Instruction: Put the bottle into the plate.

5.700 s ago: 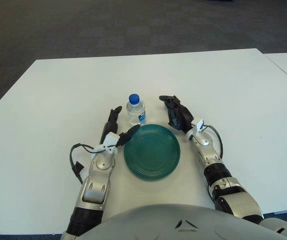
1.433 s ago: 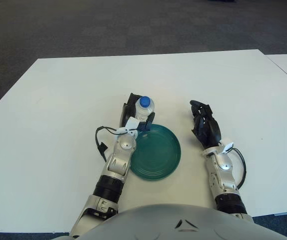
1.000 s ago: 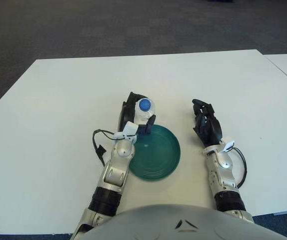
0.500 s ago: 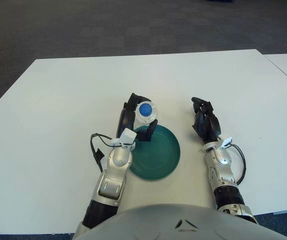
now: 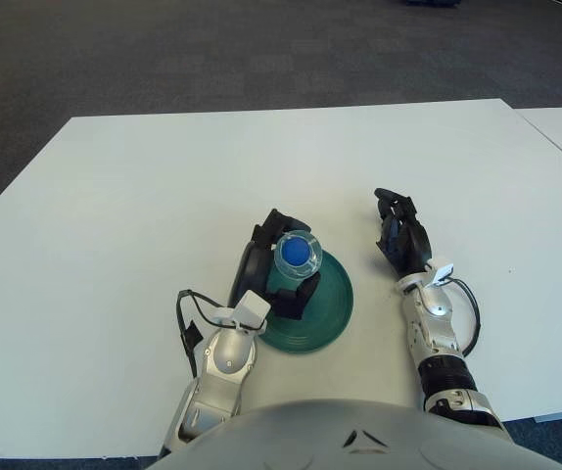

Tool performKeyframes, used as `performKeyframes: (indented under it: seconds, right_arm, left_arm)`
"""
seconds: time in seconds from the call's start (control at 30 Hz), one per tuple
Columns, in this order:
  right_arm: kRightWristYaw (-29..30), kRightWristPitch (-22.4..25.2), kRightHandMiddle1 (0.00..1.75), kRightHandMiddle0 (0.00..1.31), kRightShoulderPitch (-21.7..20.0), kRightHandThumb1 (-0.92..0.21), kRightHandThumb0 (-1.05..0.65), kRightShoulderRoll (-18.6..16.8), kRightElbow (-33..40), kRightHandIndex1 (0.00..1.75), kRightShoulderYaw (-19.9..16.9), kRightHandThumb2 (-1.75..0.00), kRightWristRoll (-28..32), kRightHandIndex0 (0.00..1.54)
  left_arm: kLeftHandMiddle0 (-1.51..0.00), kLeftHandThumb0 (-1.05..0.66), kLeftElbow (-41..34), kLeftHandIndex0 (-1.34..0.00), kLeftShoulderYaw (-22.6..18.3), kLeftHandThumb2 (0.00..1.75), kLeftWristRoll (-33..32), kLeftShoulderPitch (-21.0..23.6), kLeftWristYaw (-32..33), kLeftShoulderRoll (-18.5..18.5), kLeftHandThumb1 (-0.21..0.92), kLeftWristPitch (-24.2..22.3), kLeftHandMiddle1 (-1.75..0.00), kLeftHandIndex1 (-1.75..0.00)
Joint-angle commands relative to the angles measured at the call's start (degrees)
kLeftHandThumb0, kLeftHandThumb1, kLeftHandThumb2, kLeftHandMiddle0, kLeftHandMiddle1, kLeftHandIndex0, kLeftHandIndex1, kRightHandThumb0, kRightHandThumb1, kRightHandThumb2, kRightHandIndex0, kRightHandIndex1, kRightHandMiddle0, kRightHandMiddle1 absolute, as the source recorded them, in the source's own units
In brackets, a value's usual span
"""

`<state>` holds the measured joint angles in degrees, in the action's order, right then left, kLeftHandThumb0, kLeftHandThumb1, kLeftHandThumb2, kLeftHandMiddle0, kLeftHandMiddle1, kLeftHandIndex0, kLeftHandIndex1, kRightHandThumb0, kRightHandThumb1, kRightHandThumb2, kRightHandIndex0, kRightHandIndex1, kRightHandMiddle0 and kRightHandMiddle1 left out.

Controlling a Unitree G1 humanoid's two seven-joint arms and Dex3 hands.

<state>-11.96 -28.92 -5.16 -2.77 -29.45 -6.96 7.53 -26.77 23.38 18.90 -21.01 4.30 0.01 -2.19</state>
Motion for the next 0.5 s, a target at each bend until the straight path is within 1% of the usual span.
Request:
performKeyframes:
  seconds: [0.0,0.2,0.4,0.47]
  right_arm:
    - [0.35,-0.05,0.94,0.08,4.38,-0.92,-0.72,0.07,-6.61,0.09,-0.54,-0.80,0.06,0.49]
    - [0.60,-0.68,0.93,0.08,4.00,-0.92,-0.73,0.38,-7.33,0.08,-0.58,-0.82,-0.24,0.48]
    - [0.95,-1.37,0.93,0.08,3.99,-0.92,-0.73,0.44,-7.52,0.08,-0.51,-0.83,-0.45,0.49]
    - [0.99,-1.31,0.94,0.08,4.13,-0.92,-0.73,0.50,-7.25,0.08,-0.44,-0.83,-0.50,0.49]
  left_arm:
    - [-1.18,-0.48,-2.04,-0.64,2.11,1.37,-2.77,-3.48,-1.83,-0.30,0.27,-2.07,-1.75,-1.75]
    - [-1.16,-0.47,0.01,-0.62,2.53,1.33,-4.47,-4.81,-1.34,-1.20,0.30,-2.84,-1.75,-1.75]
    - [-1.15,-0.47,0.79,-0.60,3.06,1.31,-6.31,-5.72,-1.44,-1.95,0.32,-5.73,-1.75,-1.75]
    - [-1.15,-0.47,0.51,-0.61,3.15,1.31,-7.14,-5.97,-1.68,-2.31,0.31,-8.15,-1.75,-1.75]
